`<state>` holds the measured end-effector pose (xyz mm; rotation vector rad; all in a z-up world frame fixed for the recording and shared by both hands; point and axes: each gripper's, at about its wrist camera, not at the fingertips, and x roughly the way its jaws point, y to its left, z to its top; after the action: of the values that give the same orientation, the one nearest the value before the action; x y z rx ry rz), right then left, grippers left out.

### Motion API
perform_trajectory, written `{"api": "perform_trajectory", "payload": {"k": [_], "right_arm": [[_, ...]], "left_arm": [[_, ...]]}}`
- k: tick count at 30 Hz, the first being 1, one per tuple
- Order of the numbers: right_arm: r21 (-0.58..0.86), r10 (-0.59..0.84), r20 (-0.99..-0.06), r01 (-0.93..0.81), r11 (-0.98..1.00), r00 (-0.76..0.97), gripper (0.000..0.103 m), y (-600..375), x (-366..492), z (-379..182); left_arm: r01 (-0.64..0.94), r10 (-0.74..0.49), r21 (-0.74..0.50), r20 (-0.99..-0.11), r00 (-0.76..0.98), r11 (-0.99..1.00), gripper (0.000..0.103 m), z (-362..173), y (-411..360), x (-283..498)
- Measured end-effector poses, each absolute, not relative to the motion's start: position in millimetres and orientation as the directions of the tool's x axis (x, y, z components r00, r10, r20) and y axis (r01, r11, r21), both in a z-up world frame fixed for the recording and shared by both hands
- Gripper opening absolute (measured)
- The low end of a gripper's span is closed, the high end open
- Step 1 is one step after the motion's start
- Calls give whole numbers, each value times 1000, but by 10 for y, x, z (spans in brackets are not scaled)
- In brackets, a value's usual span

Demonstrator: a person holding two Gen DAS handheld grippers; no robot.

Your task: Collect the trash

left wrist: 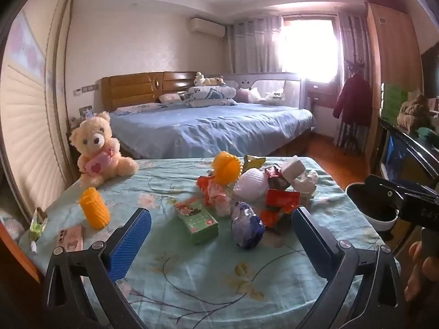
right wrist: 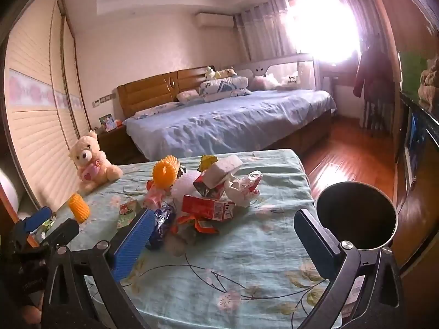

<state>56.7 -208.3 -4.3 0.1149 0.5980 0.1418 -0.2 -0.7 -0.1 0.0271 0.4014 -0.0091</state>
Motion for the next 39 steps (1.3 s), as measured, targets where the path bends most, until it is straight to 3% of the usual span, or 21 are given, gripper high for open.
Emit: {"api": "perform_trajectory", "payload": {"k": [7,11,39], "right_arm": [[159,174,-546,-103,982,820,102,-2077,497,-14],[161,176,-553,-103,982,814,102,-2076,553,-91],[142,180,-538,-122,982,824,102,-1998,491,-89]], "left_arm": [[4,-13,-24,-384,923,1000,102,-21,75,-56],[6,-12,-17,-414,910,1000,102,-81,68,27],[4,-12,-20,-408,913,1000,102,-37,96,60]]}}
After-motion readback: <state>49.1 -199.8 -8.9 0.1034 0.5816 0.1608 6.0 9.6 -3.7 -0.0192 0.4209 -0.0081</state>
